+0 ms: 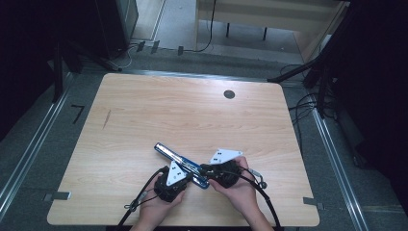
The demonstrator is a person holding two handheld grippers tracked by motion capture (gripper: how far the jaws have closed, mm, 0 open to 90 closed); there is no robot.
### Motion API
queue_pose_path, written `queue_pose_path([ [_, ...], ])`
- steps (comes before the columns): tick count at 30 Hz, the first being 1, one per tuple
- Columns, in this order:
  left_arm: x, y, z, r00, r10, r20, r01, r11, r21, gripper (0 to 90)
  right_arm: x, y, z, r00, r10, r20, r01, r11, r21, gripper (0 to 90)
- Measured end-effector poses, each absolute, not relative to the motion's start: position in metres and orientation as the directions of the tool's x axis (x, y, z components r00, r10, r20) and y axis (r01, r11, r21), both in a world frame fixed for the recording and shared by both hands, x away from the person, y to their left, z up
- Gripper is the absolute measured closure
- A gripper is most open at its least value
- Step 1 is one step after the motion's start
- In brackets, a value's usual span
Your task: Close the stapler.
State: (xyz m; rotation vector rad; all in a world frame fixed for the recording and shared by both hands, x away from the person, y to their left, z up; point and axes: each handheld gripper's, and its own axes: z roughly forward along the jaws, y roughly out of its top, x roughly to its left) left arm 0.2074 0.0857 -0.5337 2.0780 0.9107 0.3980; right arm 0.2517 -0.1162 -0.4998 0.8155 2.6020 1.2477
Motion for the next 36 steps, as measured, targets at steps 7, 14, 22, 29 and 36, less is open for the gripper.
queue_pose_path([
  [7, 0.207, 0.086, -0.534, 0.689, 0.724, -0.036, 0.467, -0.405, 0.786, 90.0, 0.251, -0.115, -0.501, -0.842, 0.530, 0.097, 0.409, 0.510, 0.757, 81.8],
  [14, 0.207, 0.086, -0.534, 0.690, 0.723, -0.033, 0.467, -0.410, 0.784, 90.0, 0.252, -0.113, -0.505, -0.841, 0.529, 0.112, 0.425, 0.518, 0.742, 78.7],
  [22, 0.207, 0.086, -0.534, 0.690, 0.723, -0.031, 0.466, -0.411, 0.783, 90.0, 0.255, -0.116, -0.511, -0.831, 0.540, 0.137, 0.447, 0.498, 0.743, 79.4],
  [29, 0.207, 0.086, -0.534, 0.691, 0.722, -0.033, 0.466, -0.410, 0.784, 90.0, 0.253, -0.114, -0.508, -0.830, 0.544, 0.119, 0.433, 0.496, 0.753, 80.0],
  [36, 0.207, 0.086, -0.534, 0.690, 0.723, -0.035, 0.467, -0.408, 0.785, 90.0, 0.250, -0.115, -0.500, -0.834, 0.534, 0.139, 0.435, 0.481, 0.761, 80.0],
])
